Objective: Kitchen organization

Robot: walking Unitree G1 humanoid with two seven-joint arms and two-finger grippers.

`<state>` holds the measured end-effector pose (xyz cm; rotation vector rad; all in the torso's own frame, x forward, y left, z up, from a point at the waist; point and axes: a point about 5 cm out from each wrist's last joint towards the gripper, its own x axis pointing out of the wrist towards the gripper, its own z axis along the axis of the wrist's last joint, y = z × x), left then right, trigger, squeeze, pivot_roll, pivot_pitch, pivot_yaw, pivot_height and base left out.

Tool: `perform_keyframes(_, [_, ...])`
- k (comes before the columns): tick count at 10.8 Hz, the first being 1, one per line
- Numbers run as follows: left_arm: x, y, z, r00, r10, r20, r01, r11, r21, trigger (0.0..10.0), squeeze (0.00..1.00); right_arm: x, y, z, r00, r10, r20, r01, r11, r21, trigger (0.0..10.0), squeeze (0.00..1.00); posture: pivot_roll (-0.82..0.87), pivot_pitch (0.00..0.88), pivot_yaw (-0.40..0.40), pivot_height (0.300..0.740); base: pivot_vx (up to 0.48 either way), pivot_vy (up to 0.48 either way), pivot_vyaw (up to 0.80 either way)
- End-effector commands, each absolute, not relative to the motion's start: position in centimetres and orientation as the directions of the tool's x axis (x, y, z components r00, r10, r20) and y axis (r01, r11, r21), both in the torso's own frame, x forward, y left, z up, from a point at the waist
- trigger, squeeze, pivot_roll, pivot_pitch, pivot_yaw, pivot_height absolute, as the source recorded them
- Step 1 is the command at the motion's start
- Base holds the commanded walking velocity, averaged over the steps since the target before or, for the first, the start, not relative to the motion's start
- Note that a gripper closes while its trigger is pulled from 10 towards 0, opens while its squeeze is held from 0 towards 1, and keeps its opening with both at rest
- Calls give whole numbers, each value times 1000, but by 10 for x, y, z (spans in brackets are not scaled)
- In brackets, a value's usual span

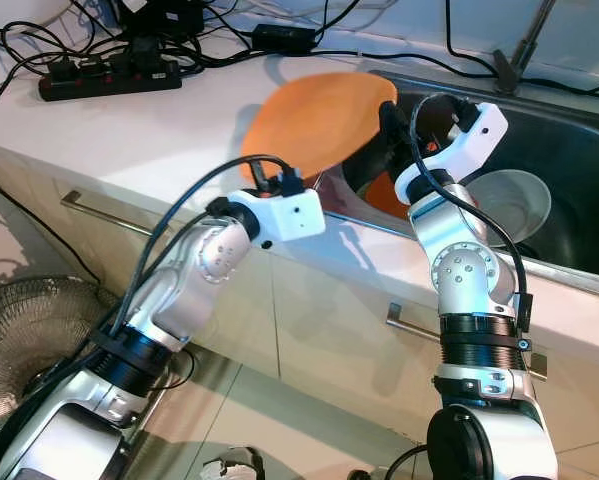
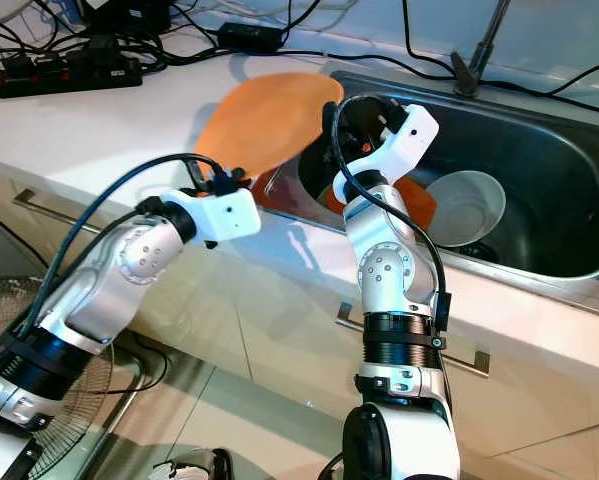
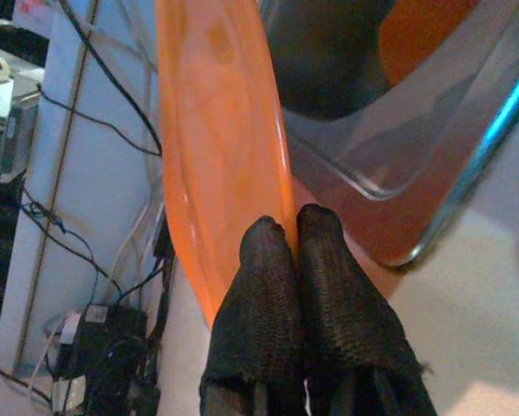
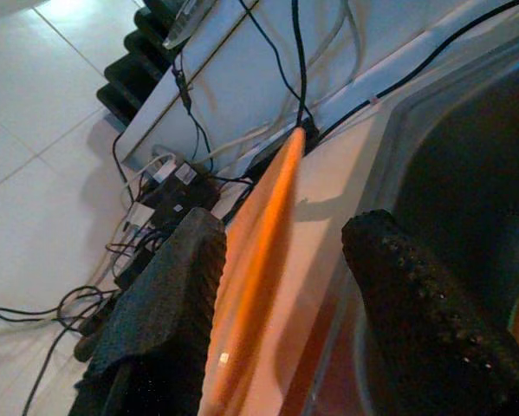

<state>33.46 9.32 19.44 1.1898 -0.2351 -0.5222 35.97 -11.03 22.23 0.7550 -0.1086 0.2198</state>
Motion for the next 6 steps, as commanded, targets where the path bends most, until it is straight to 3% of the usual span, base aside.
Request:
perform_keyframes(1, [332,89,202,849,-525,-63,233,264,936,10000,0,358,-109,228,968,163,191,-250,697,672,10000,0,99,73,18,740,0,0,0])
perform_keyframes(5, [329,84,204,830,-556,-51,232,261,937,10000,0,359,-106,222,971,169,171,-240,697,676,10000,0,105,73,16,740,0,0,0])
perform_keyframes(6, [328,83,205,827,-560,-47,231,263,937,10000,0,359,-105,221,971,173,166,-240,697,676,4510,0,105,73,16,740,0,0,0])
